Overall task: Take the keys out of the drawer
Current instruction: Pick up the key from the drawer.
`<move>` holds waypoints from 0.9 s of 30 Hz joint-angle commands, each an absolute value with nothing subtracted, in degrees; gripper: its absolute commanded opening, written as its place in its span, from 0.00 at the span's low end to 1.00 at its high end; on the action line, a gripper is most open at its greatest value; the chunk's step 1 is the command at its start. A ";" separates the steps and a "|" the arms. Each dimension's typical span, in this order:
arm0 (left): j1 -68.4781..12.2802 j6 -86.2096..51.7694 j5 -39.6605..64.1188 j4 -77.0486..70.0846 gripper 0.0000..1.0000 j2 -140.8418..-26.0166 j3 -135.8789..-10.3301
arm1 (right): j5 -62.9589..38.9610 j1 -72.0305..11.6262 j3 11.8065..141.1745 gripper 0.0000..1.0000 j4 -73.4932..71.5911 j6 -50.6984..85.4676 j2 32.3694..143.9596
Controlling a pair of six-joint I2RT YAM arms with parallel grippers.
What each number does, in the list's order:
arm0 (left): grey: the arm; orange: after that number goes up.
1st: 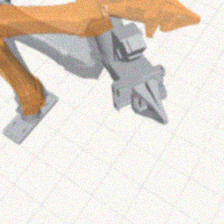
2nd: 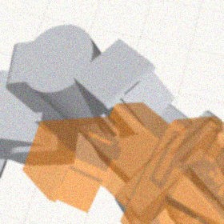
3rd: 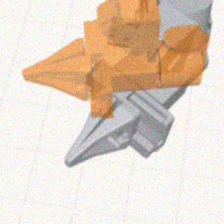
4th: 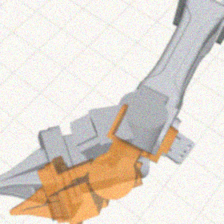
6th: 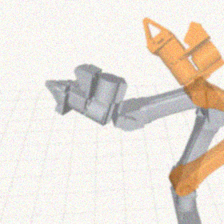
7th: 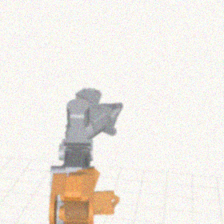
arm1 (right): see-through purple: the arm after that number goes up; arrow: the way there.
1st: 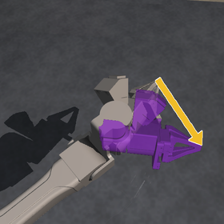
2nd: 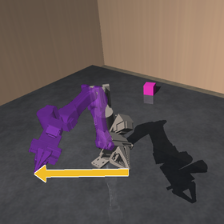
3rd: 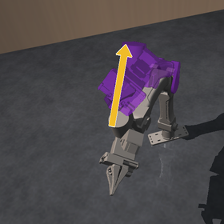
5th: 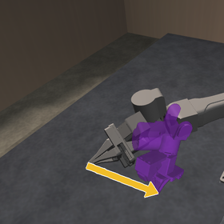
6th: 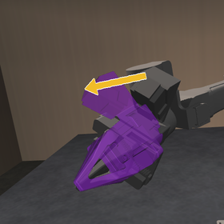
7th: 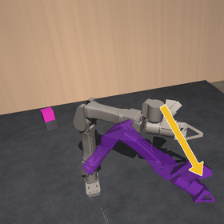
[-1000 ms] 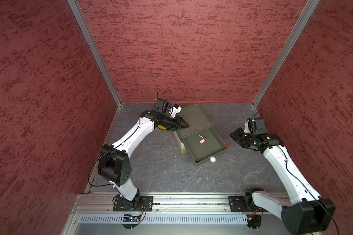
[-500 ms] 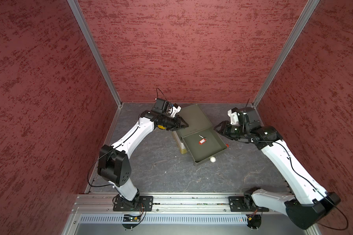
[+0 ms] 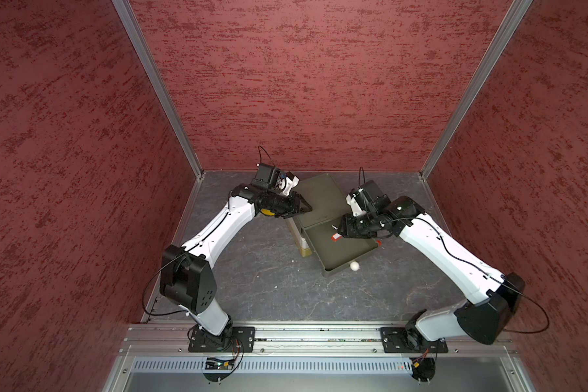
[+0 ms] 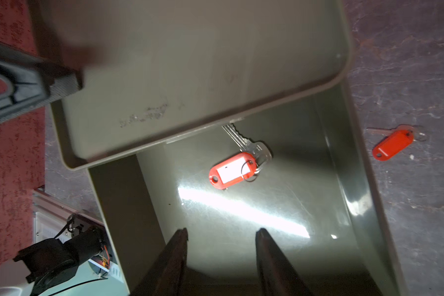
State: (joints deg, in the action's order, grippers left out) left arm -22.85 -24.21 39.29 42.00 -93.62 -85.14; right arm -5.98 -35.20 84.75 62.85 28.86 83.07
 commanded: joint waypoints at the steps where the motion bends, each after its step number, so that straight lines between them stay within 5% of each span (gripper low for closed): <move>1: -23.19 -23.88 37.53 43.70 0.42 -92.59 -85.78 | -2.45 -36.10 85.43 0.47 64.25 26.41 83.14; 27: -22.81 -22.64 37.88 45.00 0.42 -93.69 -85.63 | 1.82 -38.06 88.03 0.42 63.19 23.55 92.01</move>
State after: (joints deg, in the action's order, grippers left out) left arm -23.05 -23.66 38.87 42.33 -93.54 -85.19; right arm -0.16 -37.63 86.63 63.53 24.25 91.55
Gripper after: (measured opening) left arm 0.417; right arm 0.427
